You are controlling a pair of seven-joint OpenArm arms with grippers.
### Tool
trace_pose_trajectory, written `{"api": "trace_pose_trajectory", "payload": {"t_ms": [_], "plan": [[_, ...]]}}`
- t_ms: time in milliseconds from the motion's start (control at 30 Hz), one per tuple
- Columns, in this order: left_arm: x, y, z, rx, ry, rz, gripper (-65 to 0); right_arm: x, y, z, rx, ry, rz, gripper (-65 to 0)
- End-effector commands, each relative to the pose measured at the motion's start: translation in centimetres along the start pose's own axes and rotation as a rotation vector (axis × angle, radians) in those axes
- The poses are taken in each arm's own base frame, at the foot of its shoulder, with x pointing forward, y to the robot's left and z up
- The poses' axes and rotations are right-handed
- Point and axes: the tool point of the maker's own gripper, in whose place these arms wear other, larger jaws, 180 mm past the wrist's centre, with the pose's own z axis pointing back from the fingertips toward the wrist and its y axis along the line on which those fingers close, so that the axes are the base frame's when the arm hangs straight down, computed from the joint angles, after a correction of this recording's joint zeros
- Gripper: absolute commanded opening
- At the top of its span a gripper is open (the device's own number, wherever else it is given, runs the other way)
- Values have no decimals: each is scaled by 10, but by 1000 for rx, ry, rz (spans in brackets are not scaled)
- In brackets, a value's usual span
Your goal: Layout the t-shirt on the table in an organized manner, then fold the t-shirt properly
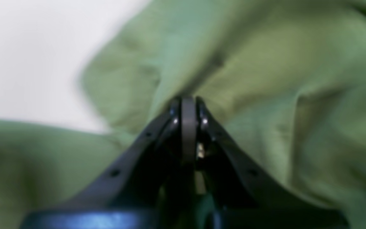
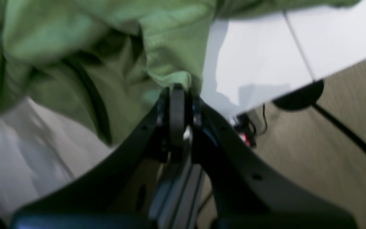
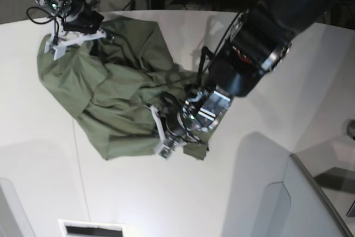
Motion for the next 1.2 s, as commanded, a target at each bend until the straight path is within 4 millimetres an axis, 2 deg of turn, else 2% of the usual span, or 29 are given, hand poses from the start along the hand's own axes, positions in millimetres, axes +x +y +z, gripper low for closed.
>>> {"api": "trace_pose_trajectory", "payload": {"t_ms": [0, 67, 233, 300, 400, 467, 567, 633, 667, 733, 767, 867, 933, 1033, 1100, 1167], "plan": [[31, 8, -2, 14, -74, -14, -650, 5, 4, 6, 18, -18, 2, -647], [45, 22, -1, 40, -109, -56, -650, 0, 4, 8, 20, 0, 2, -648], [74, 32, 1, 54, -167, -117, -650, -9, -2, 10, 8, 23, 3, -648], [96, 41, 4, 94, -211, -132, -650, -7, -9, 10, -10, 16, 10, -644], [116, 49, 9, 121, -256, -149, -650, -4, -14, 10, -18, 12, 20, -620], [122, 55, 14, 129, -273, -159, -650, -5, -12, 10, -14, 15, 14, -537], [111, 68, 19, 147, -216, -151, -650, -11, -5, 9, 0, 27, -14, -329], [114, 77, 28, 154, -229, -114, -650, -11, -3, 10, 6, 21, -9, -201], [110, 87, 36, 163, -231, -86, -650, -10, -2, 11, 7, 17, -3, -176], [106, 101, 54, 166, -247, -24, -650, -3, 1, 15, 20, -4, 23, -212], [103, 109, 64, 167, -251, 5, -650, -6, 8, 16, 41, 4, 59, -246], [84, 121, 99, 146, -262, 74, -650, -8, 42, 13, 123, 21, 185, -363], [62, 123, 120, 138, -256, 76, -650, -20, 66, 11, 175, 61, 246, -392], [12, 119, 144, 132, -190, 59, -650, -28, 97, 12, 241, 100, 329, -336], [-23, 120, 159, 149, -149, 93, -650, -28, 102, 7, 240, 113, 355, -281], [-54, 129, 179, 199, -152, 165, -650, -24, 102, -2, 220, 113, 361, -254]]}}
